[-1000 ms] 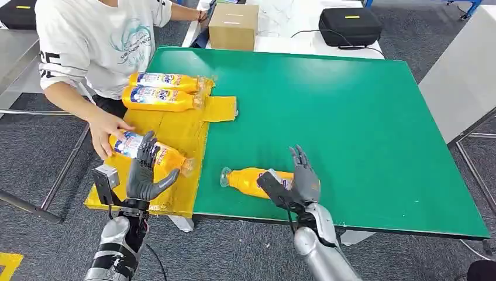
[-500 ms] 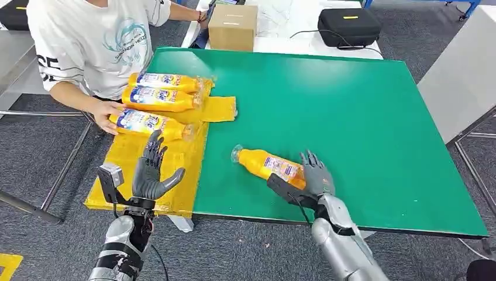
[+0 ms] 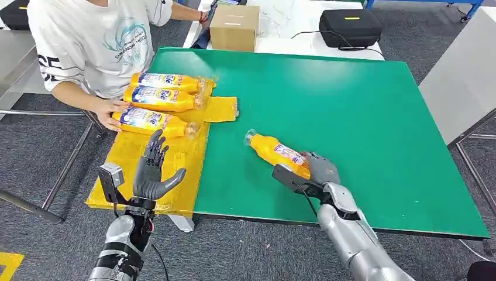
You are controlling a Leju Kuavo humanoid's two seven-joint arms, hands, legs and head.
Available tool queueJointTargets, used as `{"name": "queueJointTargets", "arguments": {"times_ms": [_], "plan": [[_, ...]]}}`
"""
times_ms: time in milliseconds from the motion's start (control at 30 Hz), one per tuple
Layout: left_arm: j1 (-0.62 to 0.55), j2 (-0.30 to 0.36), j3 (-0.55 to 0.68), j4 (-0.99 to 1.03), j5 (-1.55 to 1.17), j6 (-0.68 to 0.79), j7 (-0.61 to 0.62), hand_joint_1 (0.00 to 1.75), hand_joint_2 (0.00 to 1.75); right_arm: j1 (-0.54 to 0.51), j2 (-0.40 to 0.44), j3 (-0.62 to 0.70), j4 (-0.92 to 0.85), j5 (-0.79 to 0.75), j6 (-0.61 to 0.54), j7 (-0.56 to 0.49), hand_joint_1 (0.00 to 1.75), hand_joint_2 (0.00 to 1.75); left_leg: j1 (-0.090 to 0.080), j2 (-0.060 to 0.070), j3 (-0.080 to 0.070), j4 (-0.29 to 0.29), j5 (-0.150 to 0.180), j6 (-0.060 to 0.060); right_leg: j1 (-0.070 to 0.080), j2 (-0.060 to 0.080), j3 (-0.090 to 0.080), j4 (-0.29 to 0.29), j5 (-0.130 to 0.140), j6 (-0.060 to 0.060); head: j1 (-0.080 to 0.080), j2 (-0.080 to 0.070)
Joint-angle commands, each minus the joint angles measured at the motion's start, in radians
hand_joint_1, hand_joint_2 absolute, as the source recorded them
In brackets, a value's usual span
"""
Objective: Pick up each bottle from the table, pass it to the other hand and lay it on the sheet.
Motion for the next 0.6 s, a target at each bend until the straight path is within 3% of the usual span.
{"name": "queueJointTargets", "arguments": {"times_ms": [33,200,400,600], "plan": [[-0.074,0.014,-0.022,0.111,-0.003,-0.034,-0.014,0.0,1.75,-0.111,-0.025,0.082,0.237,-0.04,0.121,-0.053,1.75,1.75,0.001,-0.001,0.006,-0.001,-0.001,-0.001,0.001,-0.001,0.006,-0.001,-0.002,-0.002,0.0,0.0],[-0.091,0.019,-0.028,0.153,-0.001,-0.051,-0.031,0.0,1.75,-0.12,-0.016,0.066,0.243,-0.136,0.124,-0.121,1.75,1.75,0.001,-0.002,0.007,-0.001,-0.001,-0.001,0.001,-0.002,0.007,-0.001,-0.001,-0.001,0.0,0.0],[-0.078,0.017,-0.064,0.098,-0.036,0.037,-0.001,0.0,1.75,0.005,0.115,-0.011,0.005,-0.318,-0.086,-0.205,1.75,1.75,0.001,0.002,0.01,-0.001,-0.002,-0.002,0.002,0.001,0.009,-0.001,-0.002,-0.002,0.0,0.0],[-0.109,0.013,-0.145,0.108,-0.083,0.133,0.071,0.0,1.75,0.081,0.223,0.028,-0.163,-0.397,-0.228,-0.276,1.75,1.75,0.001,0.001,0.005,0.0,-0.002,-0.002,0.001,0.0,0.004,0.002,-0.002,-0.002,0.0,0.0]]}}
